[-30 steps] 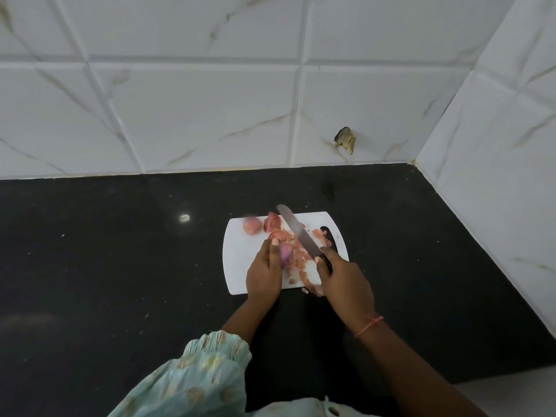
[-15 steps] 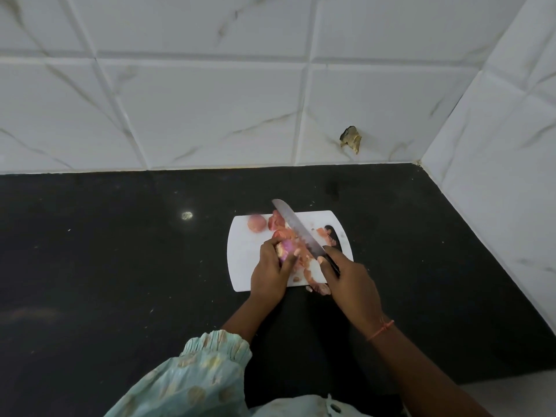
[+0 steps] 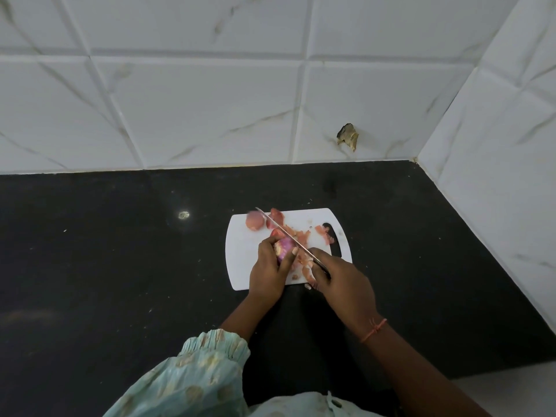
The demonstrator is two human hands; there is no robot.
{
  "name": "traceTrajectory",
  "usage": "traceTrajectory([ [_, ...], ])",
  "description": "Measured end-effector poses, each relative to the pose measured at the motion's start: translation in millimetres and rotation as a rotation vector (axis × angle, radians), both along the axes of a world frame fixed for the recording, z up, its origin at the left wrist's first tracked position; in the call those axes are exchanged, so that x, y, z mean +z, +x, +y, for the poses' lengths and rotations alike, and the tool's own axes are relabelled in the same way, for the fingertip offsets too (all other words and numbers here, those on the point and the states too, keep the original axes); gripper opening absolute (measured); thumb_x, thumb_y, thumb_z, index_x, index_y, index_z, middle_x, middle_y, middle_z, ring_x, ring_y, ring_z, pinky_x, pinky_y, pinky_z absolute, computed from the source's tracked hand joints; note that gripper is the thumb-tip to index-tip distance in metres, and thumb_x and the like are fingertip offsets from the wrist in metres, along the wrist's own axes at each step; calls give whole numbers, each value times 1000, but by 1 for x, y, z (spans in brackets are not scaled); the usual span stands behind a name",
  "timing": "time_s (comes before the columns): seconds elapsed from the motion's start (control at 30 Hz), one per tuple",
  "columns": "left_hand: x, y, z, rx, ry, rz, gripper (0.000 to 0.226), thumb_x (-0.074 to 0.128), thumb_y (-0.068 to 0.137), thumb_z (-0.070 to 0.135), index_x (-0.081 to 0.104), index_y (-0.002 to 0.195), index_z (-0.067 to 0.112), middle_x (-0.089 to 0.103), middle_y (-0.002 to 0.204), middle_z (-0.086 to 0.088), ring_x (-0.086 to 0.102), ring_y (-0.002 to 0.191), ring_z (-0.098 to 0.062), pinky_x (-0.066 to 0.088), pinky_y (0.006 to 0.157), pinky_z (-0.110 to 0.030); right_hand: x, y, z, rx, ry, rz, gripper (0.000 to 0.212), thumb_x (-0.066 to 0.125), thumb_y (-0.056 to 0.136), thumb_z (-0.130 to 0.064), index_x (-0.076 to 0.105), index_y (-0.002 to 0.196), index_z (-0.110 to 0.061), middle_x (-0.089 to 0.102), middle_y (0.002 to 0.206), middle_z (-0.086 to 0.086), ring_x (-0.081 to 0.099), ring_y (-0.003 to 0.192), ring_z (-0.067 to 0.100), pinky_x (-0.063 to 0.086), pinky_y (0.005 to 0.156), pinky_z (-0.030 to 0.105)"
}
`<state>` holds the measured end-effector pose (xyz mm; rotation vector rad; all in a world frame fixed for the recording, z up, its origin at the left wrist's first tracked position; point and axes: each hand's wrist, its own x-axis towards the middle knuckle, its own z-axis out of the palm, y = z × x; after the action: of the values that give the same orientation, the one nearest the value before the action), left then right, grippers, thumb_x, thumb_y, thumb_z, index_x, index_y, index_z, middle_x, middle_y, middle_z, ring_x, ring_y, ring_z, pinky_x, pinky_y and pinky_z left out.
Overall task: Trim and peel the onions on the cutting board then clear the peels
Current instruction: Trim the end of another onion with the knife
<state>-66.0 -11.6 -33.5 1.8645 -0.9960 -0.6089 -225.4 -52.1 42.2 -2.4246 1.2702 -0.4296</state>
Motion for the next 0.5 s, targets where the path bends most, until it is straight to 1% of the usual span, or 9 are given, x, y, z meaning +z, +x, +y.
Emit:
traceTrajectory([
  [0.07, 0, 0, 0, 4, -5, 15, 60, 49, 94, 61, 36, 138, 24, 54, 134, 5, 61, 103, -11, 53, 90, -35, 1, -1, 0, 9, 3, -7, 36, 47, 99, -41, 51, 135, -42, 68, 107, -8, 63, 95, 10, 51, 73, 29],
  [0.13, 2, -1, 0, 6, -12, 25, 56, 54, 96, 54, 36, 138, 22, 54, 132, 6, 59, 99, -10, 50, 86, -31, 1, -1, 0, 29, -9, 4, 37, 47, 98, -42, 49, 135, -44, 68, 104, -8, 63, 93, 10, 52, 71, 30],
  [0.2, 2, -1, 1, 8, -16, 26, 54, 54, 97, 51, 37, 138, 21, 55, 130, 6, 60, 98, -10, 48, 83, -29, -1, 0, 0, 31, -13, 11, 37, 46, 98, -42, 49, 135, -44, 68, 102, -8, 63, 91, 10, 53, 71, 32],
  [0.27, 2, -1, 2, 7, -12, 17, 57, 50, 95, 58, 37, 137, 22, 57, 128, 5, 62, 96, -11, 51, 84, -31, -4, 0, -1, 17, -22, 32, 37, 43, 99, -43, 48, 136, -43, 67, 102, -7, 63, 90, 10, 53, 70, 32],
  [0.37, 3, -1, 2, 3, -6, 29, 67, 42, 87, 71, 37, 135, 24, 58, 129, 5, 63, 101, -13, 53, 88, -33, -6, 2, -1, 10, -59, 60, 37, 41, 100, -44, 48, 136, -43, 66, 102, -7, 63, 89, 10, 51, 67, 29],
  [0.43, 4, -1, 3, 0, -16, 49, 69, 41, 88, 74, 38, 136, 24, 58, 131, 5, 62, 105, -14, 52, 89, -32, -8, 5, -2, 17, -82, 61, 37, 41, 101, -43, 48, 136, -42, 66, 101, -8, 63, 87, 10, 48, 63, 27],
  [0.5, 4, -1, 4, 13, -31, 75, 69, 44, 89, 75, 38, 136, 25, 57, 132, 6, 62, 108, -14, 51, 91, -32, -11, 5, -7, 7, -80, 94, 36, 39, 101, -43, 48, 136, -43, 65, 98, -7, 63, 85, 11, 45, 61, 27],
])
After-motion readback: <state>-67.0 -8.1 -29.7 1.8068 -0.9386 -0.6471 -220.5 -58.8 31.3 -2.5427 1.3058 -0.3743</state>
